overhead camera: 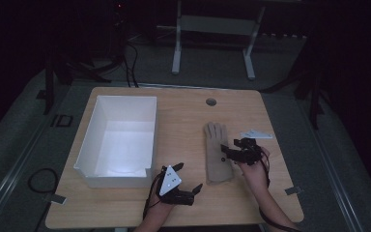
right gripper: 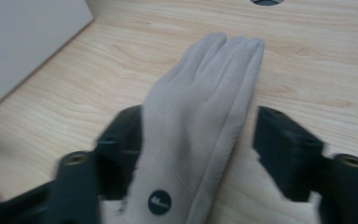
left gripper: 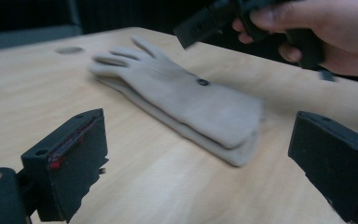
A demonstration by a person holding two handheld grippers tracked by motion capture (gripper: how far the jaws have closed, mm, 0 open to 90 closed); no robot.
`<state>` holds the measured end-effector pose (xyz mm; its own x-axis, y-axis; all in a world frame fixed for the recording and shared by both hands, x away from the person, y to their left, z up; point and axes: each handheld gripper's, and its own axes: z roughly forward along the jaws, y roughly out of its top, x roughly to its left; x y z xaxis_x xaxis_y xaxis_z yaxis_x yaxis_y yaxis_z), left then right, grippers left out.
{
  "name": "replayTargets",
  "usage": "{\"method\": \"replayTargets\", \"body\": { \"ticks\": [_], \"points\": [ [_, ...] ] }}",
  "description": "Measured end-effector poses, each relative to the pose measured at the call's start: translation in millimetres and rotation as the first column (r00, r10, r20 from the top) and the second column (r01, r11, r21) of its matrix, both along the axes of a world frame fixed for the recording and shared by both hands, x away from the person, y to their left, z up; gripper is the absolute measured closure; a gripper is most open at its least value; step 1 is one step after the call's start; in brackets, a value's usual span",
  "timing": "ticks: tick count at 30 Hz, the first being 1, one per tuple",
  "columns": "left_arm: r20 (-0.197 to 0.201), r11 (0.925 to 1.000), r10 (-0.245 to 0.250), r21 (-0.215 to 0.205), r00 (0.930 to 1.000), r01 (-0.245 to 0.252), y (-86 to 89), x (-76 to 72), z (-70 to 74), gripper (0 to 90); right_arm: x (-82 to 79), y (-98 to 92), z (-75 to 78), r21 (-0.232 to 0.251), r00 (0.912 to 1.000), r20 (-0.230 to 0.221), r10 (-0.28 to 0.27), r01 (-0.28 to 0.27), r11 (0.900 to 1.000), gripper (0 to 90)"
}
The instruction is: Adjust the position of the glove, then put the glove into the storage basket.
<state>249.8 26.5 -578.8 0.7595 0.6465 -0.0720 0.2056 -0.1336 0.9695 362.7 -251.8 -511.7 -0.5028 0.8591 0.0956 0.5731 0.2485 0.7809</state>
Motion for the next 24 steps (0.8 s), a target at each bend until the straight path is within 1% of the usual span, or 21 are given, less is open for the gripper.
{"method": "replayTargets", "body": {
  "ticks": [1,2,3,4,5,6,7,9,11,12,14,15,16,17,18,19,20,21,22,23,24],
  "points": [
    [-0.008,0.9999,-0.008,0.007,0.9999,0.008,-1.4,-0.6,0.2,4.7,-1.4,-6.4,3.1,0.015,0.9999,0.005,0.013,-0.013,1.0,24.2],
    [-0.008,0.9999,-0.008,0.007,0.9999,0.008,-1.4,-0.6,0.2,4.6,-1.4,-6.4,3.1,0.015,0.9999,0.005,0.013,-0.013,1.0,24.2],
    [-0.015,0.9995,-0.016,0.029,0.9998,0.016,-3.0,-0.5,0.6,4.6,-1.7,-11.3,5.1,0.035,0.9996,0.001,0.028,-0.028,0.999,20.1],
    [-0.015,0.9995,-0.016,0.029,0.9998,0.016,-3.0,-0.5,0.6,4.4,-2.0,-13.5,5.8,0.041,0.9991,-0.001,0.042,-0.042,0.998,18.9],
    [-0.039,0.9983,-0.037,0.044,0.9985,0.039,-4.5,1.3,1.1,4.3,-2.4,-15.2,6.1,0.036,0.9989,0.004,0.047,-0.047,0.998,17.3],
    [-0.039,0.9983,-0.037,0.044,0.9985,0.039,-4.5,1.3,1.1,4.4,-2.4,-15.2,6.1,0.036,0.9989,0.004,0.047,-0.047,0.998,17.3],
    [-0.046,0.9979,-0.041,0.047,0.9981,0.043,-4.6,2.3,1.4,4.4,-2.7,-18.7,6.7,0.004,0.9976,0.004,0.069,-0.069,0.998,17.0],
    [-0.063,0.9971,-0.047,0.056,0.9969,0.051,-5.1,4.8,2.7,4.4,-2.6,-22.2,7.3,0.005,0.9964,0.006,0.084,-0.084,0.996,17.2],
    [-0.094,0.9974,-0.059,0.036,0.9938,0.063,-6.5,9.9,5.8,4.4,-1.9,-28.1,9.5,0.011,0.9937,0.019,0.111,-0.111,0.994,17.7],
    [-0.101,0.9969,-0.068,0.033,0.9925,0.071,-8.1,12.5,7.8,4.5,-1.2,-30.8,11.1,0.011,0.9923,0.024,0.121,-0.122,0.993,17.4],
    [-0.104,0.9949,-0.083,0.047,0.991,0.089,-12.4,16.5,11.2,5.6,0.7,-36.3,16.1,0.021,0.9894,0.034,0.141,-0.142,0.99,16.6],
    [-0.11,0.9922,-0.097,0.067,0.9891,0.105,-15.6,19.0,12.5,5.9,1.7,-37.6,18.2,0.022,0.9895,0.016,0.143,-0.144,0.989,16.9],
    [-0.12,0.9883,-0.118,0.083,0.9857,0.128,-19.6,21.6,13.4,6.5,3.7,-39.1,20.5,0.017,0.9891,-0.005,0.147,-0.147,0.989,18.0],
    [-0.124,0.9848,-0.133,0.095,0.9833,0.145,-23.0,23.5,14.3,6.6,5.6,-40.2,22.3,0.012,0.9897,-0.018,0.142,-0.142,0.99,18.2],
    [-0.117,0.9826,-0.142,0.104,0.9829,0.154,-27.5,25.1,15.3,6.7,9.4,-41.8,24.9,0.021,0.9901,-0.034,0.136,-0.136,0.991,16.7],
    [-0.115,0.9809,-0.149,0.108,0.9821,0.162,-30.4,26.3,16.1,6.7,9.4,-41.8,24.9,0.021,0.9901,-0.034,0.136,-0.136,0.991,16.7],
    [-0.113,0.9785,-0.158,0.115,0.9809,0.171,-34.3,28.2,17.3,6.8,11.8,-41.1,26.2,0.034,0.9902,-0.035,0.135,-0.134,0.99,14.2],
    [-0.11,0.9763,-0.165,0.123,0.9801,0.178,-37.9,30.1,18.5,6.8,13.4,-40.4,26.4,0.041,0.9905,-0.036,0.133,-0.131,0.991,13.5],
    [-0.113,0.974,-0.176,0.124,0.9779,0.189,-41.8,32.4,19.9,6.8,13.4,-40.4,26.4,0.041,0.9905,-0.036,0.133,-0.131,0.991,13.5],
    [-0.11,0.9706,-0.182,0.139,0.977,0.197,-46.6,35.2,21.7,6.9,15.3,-39.5,26.2,0.054,0.991,-0.037,0.129,-0.127,0.99,13.4],
    [-0.107,0.9673,-0.192,0.148,0.9756,0.206,-50.1,37.4,23.0,7.0,17.2,-39.4,25.8,0.081,0.9894,-0.043,0.139,-0.135,0.988,12.1]
  ]
}}
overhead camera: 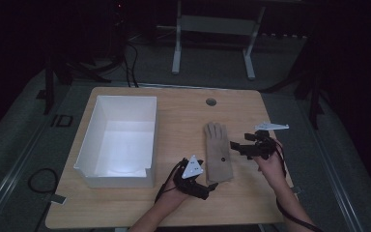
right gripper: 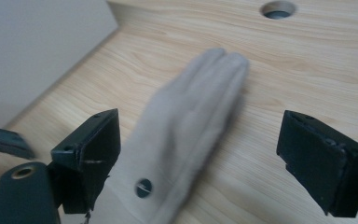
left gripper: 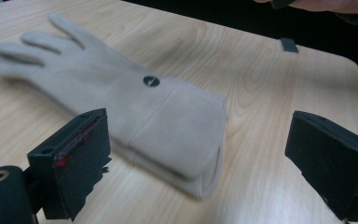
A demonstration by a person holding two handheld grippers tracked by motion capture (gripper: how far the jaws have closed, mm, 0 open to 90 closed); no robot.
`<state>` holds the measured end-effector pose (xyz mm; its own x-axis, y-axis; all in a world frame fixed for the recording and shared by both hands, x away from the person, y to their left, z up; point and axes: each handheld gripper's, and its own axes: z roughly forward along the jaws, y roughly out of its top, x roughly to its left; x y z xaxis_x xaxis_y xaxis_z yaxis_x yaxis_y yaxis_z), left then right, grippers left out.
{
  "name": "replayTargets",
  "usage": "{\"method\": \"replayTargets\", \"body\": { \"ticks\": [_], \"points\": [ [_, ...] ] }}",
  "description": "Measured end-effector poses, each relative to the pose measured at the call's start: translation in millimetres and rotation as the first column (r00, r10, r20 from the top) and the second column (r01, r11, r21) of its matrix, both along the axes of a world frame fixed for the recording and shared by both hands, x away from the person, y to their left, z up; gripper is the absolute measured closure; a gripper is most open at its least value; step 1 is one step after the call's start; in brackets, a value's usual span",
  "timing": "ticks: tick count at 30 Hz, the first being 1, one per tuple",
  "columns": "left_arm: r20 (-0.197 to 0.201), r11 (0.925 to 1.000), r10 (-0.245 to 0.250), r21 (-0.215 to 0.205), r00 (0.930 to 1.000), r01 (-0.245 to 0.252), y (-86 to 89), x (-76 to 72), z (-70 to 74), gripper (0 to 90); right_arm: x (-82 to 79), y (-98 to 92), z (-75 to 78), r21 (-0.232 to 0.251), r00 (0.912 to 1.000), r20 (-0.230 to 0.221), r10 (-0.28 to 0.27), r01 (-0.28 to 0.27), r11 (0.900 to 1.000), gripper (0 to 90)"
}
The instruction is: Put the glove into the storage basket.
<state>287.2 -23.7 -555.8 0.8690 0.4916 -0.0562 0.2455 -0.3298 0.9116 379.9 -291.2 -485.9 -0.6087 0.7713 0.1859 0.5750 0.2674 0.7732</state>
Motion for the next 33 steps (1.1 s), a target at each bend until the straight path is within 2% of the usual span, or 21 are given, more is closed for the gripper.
{"method": "replayTargets", "body": {
  "ticks": [1,3,4,5,6,8,9,10,12,15,17,19,22,24,28,30,33],
  "points": [
    [0.003,0.9999,-0.011,0.007,0.9999,0.011,-2.7,1.8,0.9,7.1,1.7,0.4,-0.9,0.022,1.0,0.001,0.008,-0.008,1.0,10.4],
    [0.005,0.9989,-0.043,0.017,0.999,0.043,-9.4,6.8,3.1,8.2,4.8,3.0,-2.2,0.019,0.9999,0.005,0.009,-0.009,1.0,10.4],
    [0.005,0.9981,-0.056,0.026,0.9984,0.056,-13.7,9.4,4.4,11.9,5.9,4.8,-2.9,0.015,0.9998,0.021,0.006,-0.006,1.0,10.4],
    [0.01,0.9975,-0.061,0.036,0.9981,0.061,-16.5,10.8,5.1,14.6,8.3,6.6,-3.7,0.009,0.9994,0.033,0.007,-0.007,1.0,12.7],
    [0.008,0.9955,-0.088,0.036,0.9961,0.087,-20.2,13.5,5.4,14.6,10.6,7.4,-4.1,0.003,0.9994,0.032,0.012,-0.013,1.0,14.6],
    [0.01,0.994,-0.101,0.043,0.9948,0.101,-24.5,16.4,5.2,16.6,16.5,9.7,-5.3,-0.029,0.999,0.045,0.0,0.002,1.0,27.9],
    [0.018,0.9927,-0.111,0.048,0.9937,0.11,-25.9,17.6,4.8,18.5,19.4,11.6,-5.8,-0.06,0.9986,0.049,-0.022,0.025,0.998,31.2],
    [0.019,0.9912,-0.12,0.057,0.9925,0.119,-27.3,18.4,4.1,19.8,22.8,12.7,-6.5,-0.066,0.9977,0.054,-0.042,0.045,0.997,39.7],
    [0.039,0.9878,-0.132,0.089,0.9905,0.128,-28.7,17.9,2.5,23.8,34.1,14.4,-9.2,-0.033,0.9987,0.021,-0.046,0.047,0.998,49.9],
    [0.053,0.9836,-0.142,0.12,0.9885,0.135,-28.7,17.2,1.0,28.6,38.8,17.0,-12.3,-0.027,0.9992,0.002,-0.04,0.04,0.999,49.2],
    [0.044,0.9828,-0.143,0.124,0.9887,0.137,-28.5,19.3,0.1,32.4,44.7,20.4,-17.3,-0.037,0.9992,-0.006,-0.04,0.04,0.999,45.2],
    [0.037,0.9813,-0.148,0.13,0.9883,0.142,-29.2,22.6,-0.6,36.1,50.9,23.1,-22.4,-0.049,0.9978,-0.009,-0.065,0.065,0.997,44.2],
    [0.014,0.9791,-0.156,0.134,0.9877,0.153,-30.8,26.1,-1.9,36.3,59.2,26.2,-30.7,-0.035,0.9971,-0.04,-0.065,0.064,0.997,40.0],
    [0.002,0.9762,-0.167,0.141,0.986,0.165,-31.7,26.6,-3.5,36.8,66.8,31.2,-41.9,-0.046,0.9948,-0.077,-0.066,0.062,0.997,38.2],
    [-0.015,0.9685,-0.184,0.168,0.9828,0.184,-31.7,27.2,-6.6,39.1,72.5,35.8,-52.1,-0.069,0.9918,-0.108,-0.068,0.061,0.996,36.3],
    [-0.02,0.9673,-0.185,0.173,0.9826,0.185,-30.4,26.0,-7.9,39.5,75.4,37.9,-58.5,-0.071,0.9898,-0.125,-0.068,0.06,0.996,34.7],
    [-0.026,0.9694,-0.186,0.158,0.9822,0.188,-28.5,22.8,-9.1,39.7,76.7,39.1,-63.3,-0.059,0.9869,-0.144,-0.072,0.064,0.996,36.5]
  ]
}}
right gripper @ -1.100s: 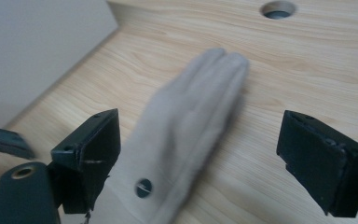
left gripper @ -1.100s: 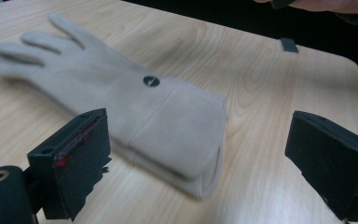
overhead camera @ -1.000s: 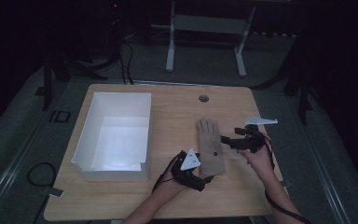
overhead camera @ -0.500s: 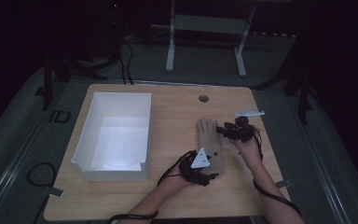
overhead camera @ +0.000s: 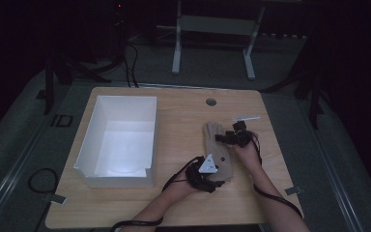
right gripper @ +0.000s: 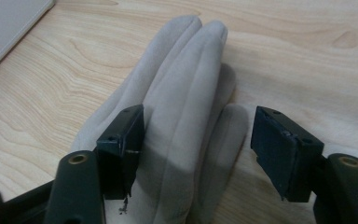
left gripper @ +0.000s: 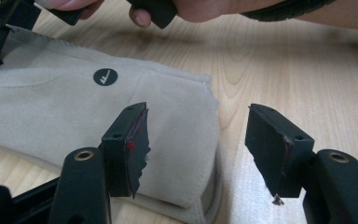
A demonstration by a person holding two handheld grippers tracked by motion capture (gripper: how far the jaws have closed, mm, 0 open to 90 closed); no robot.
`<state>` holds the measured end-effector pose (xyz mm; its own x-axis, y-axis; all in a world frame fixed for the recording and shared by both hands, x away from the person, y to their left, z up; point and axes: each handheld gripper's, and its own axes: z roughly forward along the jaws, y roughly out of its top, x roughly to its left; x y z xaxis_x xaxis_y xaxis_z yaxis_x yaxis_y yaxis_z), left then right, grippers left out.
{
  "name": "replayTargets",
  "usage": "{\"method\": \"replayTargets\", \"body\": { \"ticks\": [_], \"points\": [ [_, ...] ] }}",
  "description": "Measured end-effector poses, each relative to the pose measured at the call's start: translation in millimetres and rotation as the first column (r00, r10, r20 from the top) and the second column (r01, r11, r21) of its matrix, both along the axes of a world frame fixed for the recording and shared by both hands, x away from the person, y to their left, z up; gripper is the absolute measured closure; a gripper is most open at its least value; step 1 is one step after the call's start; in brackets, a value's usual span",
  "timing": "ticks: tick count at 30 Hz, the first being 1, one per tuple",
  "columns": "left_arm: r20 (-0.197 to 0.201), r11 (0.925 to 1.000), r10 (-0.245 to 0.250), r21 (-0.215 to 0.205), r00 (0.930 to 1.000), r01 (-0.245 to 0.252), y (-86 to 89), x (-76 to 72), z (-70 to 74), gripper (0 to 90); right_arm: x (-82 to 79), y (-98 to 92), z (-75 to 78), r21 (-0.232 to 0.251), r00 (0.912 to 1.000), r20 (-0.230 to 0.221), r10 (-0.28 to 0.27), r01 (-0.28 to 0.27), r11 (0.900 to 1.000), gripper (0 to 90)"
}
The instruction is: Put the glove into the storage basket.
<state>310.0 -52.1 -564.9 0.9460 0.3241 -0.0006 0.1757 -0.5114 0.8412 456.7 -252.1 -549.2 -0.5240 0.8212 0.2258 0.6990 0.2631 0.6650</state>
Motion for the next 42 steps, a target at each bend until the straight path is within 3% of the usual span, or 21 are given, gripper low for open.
{"method": "replayTargets", "body": {
  "ticks": [5,8,9,10,14,19,25,26,27,28,29,31,33,36,42],
  "points": [
    [0.002,0.9993,-0.007,0.036,1.0,0.007,2.6,-3.6,-4.3,39.6,2.0,2.9,-5.5,0.035,0.9987,-0.038,0.035,-0.034,0.999,41.6],
    [0.003,0.9986,-0.004,0.053,1.0,0.004,4.9,-2.8,-6.5,39.6,1.6,5.0,-6.3,0.058,0.9962,-0.048,0.073,-0.07,0.996,56.8],
    [0.006,0.9983,0.0,0.058,1.0,-0.001,5.3,-2.5,-7.3,39.5,0.2,6.8,-5.3,0.045,0.996,-0.037,0.081,-0.079,0.996,60.0],
    [0.006,0.9983,0.002,0.058,1.0,-0.002,5.7,-2.3,-7.5,39.5,-2.5,10.4,-2.8,0.002,0.9957,-0.012,0.092,-0.092,0.996,62.0],
    [0.029,0.9969,-0.004,0.079,0.9996,0.002,4.8,-2.1,-7.1,39.6,-9.9,19.9,0.9,-0.088,0.9946,0.049,0.091,-0.087,0.992,64.4],
    [0.072,0.9903,-0.027,0.138,0.997,0.017,1.4,-4.4,-8.5,40.3,-10.9,18.7,-0.3,-0.075,0.995,0.055,0.083,-0.079,0.994,64.4],
    [0.088,0.9877,0.008,0.155,0.9961,-0.022,-1.2,-2.4,-9.4,52.6,-12.1,20.8,0.5,-0.093,0.9942,0.066,0.085,-0.078,0.993,64.4],
    [0.087,0.9875,0.034,0.15,0.9956,-0.047,-1.5,-1.4,-9.3,57.4,-12.6,21.0,0.3,-0.092,0.9942,0.069,0.083,-0.076,0.993,64.4],
    [0.087,0.9869,0.049,0.149,0.995,-0.062,-1.2,-0.4,-8.9,69.6,-13.2,20.7,0.1,-0.088,0.9945,0.07,0.078,-0.072,0.994,64.8],
    [0.071,0.9869,0.067,0.142,0.9953,-0.076,-0.3,2.0,-8.3,69.6,-13.2,20.7,0.1,-0.088,0.9945,0.07,0.078,-0.072,0.994,64.8],
    [0.033,0.9878,0.085,0.129,0.9959,-0.088,1.1,6.1,-7.3,76.8,-13.3,20.4,0.0,-0.085,0.9945,0.071,0.076,-0.07,0.994,65.1],
    [-0.035,0.99,0.101,0.103,0.9943,-0.097,2.2,11.8,-6.2,78.0,-13.2,20.4,0.1,-0.085,0.9945,0.071,0.077,-0.071,0.994,65.1],
    [-0.076,0.9902,0.103,0.102,0.9917,-0.095,2.3,15.5,-4.7,79.2,-13.7,21.2,0.5,-0.093,0.9938,0.076,0.081,-0.074,0.993,65.1],
    [-0.102,0.9902,0.099,0.108,0.9898,-0.088,2.0,18.4,-2.5,80.3,-13.4,21.2,1.0,-0.097,0.9936,0.076,0.084,-0.076,0.992,65.8],
    [-0.085,0.9876,0.09,0.137,0.9923,-0.078,0.0,17.3,3.4,81.0,-15.1,19.5,5.2,-0.079,0.9933,0.087,0.076,-0.069,0.994,73.3]
  ]
}}
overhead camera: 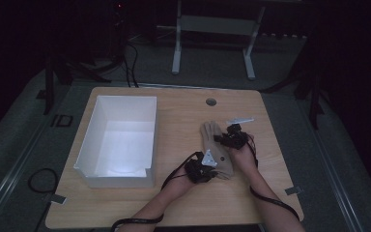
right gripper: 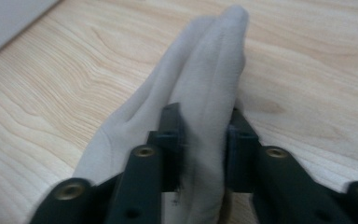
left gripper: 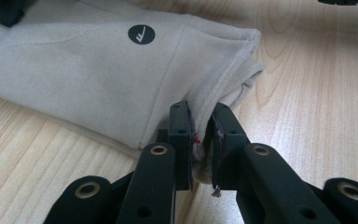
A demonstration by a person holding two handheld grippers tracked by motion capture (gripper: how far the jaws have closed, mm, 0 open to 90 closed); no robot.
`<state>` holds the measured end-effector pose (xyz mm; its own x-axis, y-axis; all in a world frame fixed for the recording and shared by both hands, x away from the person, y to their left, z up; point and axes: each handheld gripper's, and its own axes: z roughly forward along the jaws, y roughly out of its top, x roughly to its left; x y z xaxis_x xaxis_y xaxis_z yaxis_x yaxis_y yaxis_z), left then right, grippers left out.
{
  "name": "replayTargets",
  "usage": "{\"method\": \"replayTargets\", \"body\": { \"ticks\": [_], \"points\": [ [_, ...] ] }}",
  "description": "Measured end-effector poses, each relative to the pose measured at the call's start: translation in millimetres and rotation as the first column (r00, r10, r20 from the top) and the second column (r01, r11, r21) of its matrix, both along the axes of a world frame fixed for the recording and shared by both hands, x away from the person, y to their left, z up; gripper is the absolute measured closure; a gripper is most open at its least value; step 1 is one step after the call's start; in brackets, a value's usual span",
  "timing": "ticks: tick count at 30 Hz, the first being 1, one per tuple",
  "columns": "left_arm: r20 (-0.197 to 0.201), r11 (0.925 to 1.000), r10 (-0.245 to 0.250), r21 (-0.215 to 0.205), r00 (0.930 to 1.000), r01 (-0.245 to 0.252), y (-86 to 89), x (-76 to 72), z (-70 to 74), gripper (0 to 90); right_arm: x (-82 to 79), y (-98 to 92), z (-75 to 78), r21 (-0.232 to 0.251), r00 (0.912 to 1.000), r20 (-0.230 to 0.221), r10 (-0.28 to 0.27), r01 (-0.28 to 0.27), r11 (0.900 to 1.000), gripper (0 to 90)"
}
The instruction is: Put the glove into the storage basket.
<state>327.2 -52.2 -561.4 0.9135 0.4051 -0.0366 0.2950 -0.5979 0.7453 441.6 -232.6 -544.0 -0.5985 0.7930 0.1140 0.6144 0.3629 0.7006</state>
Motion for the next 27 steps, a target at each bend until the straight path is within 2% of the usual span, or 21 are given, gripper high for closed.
{"method": "replayTargets", "body": {
  "ticks": [3,4,5,7,9,11,12,14,18,19,21,22,23,27],
  "points": [
    [0.01,0.9999,-0.006,0.013,0.9999,0.006,-1.1,-0.4,1.3,80.9,1.2,-0.4,3.5,0.009,0.9998,-0.018,0.002,-0.002,1.0,74.8],
    [0.005,1.0,0.0,0.004,1.0,0.0,-1.1,-0.3,1.1,80.9,1.2,-0.4,3.5,0.009,0.9998,-0.018,0.002,-0.002,1.0,74.8],
    [-0.001,1.0,-0.005,0.007,1.0,0.005,-0.9,0.2,0.7,80.9,3.0,-2.3,2.9,0.037,0.9992,-0.04,0.001,0.001,0.999,74.4],
    [-0.005,1.0,-0.002,0.006,1.0,0.002,-0.3,0.8,-0.5,80.9,3.7,-2.8,2.4,0.04,0.999,-0.045,-0.001,0.003,0.999,73.8],
    [-0.021,1.0,0.003,-0.009,0.9998,-0.003,0.1,1.5,-2.3,80.8,7.0,-4.3,0.7,0.064,0.9972,-0.075,-0.007,0.012,0.998,63.4],
    [-0.024,1.0,0.001,-0.01,0.9997,-0.001,0.6,1.7,-2.4,80.8,7.0,-4.3,0.7,0.064,0.9972,-0.075,-0.007,0.012,0.998,63.4],
    [-0.014,1.0,0.003,-0.004,0.9999,-0.003,0.5,1.0,-2.4,80.8,10.1,-7.1,-3.5,0.107,0.9932,-0.117,-0.007,0.019,0.994,47.3],
    [-0.012,1.0,0.003,0.001,0.9999,-0.003,0.7,0.5,-2.3,80.8,10.3,-8.0,-5.6,0.122,0.992,-0.126,-0.004,0.02,0.992,46.2],
    [-0.012,1.0,-0.001,-0.002,0.9999,0.001,1.9,0.8,-3.0,80.8,12.7,-11.9,-13.6,0.153,0.9877,-0.156,-0.003,0.028,0.988,38.4],
    [-0.01,1.0,0.002,-0.003,0.9999,-0.002,1.4,0.3,-3.1,80.8,13.1,-11.7,-13.6,0.151,0.9879,-0.155,0.003,0.02,0.988,38.7],
    [-0.008,1.0,0.0,0.004,1.0,0.0,1.1,0.2,-2.8,80.8,14.3,-9.4,-12.4,0.133,0.9857,-0.165,0.034,-0.012,0.991,45.9],
    [-0.009,1.0,0.001,0.003,1.0,-0.001,1.1,0.1,-3.0,80.8,13.8,-5.9,-11.8,0.123,0.9811,-0.179,0.074,-0.052,0.991,56.6],
    [-0.014,1.0,0.006,-0.005,0.9999,-0.007,1.0,-0.2,-3.4,80.8,13.1,-3.9,-11.7,0.117,0.9789,-0.182,0.093,-0.073,0.991,60.1],
    [-0.022,0.9999,0.005,-0.013,0.9997,-0.005,2.8,-0.1,-4.0,80.8,8.6,1.7,-8.7,0.098,0.982,-0.162,0.098,-0.083,0.992,65.2]
  ]
}}
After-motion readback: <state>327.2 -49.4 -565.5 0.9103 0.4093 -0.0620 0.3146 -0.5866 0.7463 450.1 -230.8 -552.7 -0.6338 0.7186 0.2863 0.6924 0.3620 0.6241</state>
